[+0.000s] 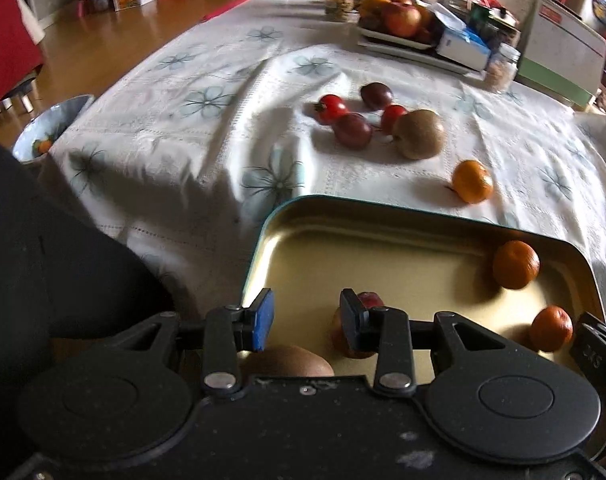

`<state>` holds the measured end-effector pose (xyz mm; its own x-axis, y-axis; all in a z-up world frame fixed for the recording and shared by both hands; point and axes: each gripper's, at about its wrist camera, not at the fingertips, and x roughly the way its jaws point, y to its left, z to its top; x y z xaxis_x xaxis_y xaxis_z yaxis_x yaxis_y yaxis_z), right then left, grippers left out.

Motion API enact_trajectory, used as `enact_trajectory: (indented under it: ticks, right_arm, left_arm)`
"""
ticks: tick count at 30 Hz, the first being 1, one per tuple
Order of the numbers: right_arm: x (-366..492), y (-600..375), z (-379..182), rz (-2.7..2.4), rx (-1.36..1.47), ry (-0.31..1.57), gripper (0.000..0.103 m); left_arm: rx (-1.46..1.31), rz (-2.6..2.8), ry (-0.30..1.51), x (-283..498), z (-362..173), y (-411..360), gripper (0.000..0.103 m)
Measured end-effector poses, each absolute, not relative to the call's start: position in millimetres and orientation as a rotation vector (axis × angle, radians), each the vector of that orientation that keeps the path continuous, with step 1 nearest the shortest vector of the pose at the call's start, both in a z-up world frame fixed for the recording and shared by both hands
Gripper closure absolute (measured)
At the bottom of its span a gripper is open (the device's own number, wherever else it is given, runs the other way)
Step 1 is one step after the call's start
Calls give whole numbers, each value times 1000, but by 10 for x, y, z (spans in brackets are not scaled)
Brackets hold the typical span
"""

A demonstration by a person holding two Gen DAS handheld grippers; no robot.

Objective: Organize fruits

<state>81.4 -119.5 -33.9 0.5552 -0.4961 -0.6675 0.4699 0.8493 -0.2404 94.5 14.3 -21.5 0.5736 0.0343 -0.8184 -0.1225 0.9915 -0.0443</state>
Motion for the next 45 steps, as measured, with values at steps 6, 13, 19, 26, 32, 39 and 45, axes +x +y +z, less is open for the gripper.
enact_trajectory:
  ticks: [6, 13, 19, 26, 32, 39, 45]
  right_arm:
    - [789, -1125, -329, -551, -72, 777, 60]
    - [809, -1097, -337, -523, -98, 790, 60]
    - [777, -1119, -294, -484, -64, 806, 60]
    - [774, -1127, -272, -477, -56, 817, 60]
    - [767, -1256, -150, -446, 35, 827, 60]
    - [822, -1306, -26, -331, 83, 855, 59]
    - [951, -1229, 24, -181, 37, 883, 59]
  left_arm:
    - [-93, 108, 956, 924, -213, 151, 66]
    - [-108, 142, 955, 951, -210, 205, 66]
    - [-141, 139, 970, 940, -201, 244, 66]
    - [-108, 129, 991, 928, -208, 203, 66]
    - [-91, 117, 998, 924, -177, 180, 66]
    - [-54, 79, 1025, 966, -138, 116, 65]
    - [-18, 33, 1079, 1059, -129, 70, 63]
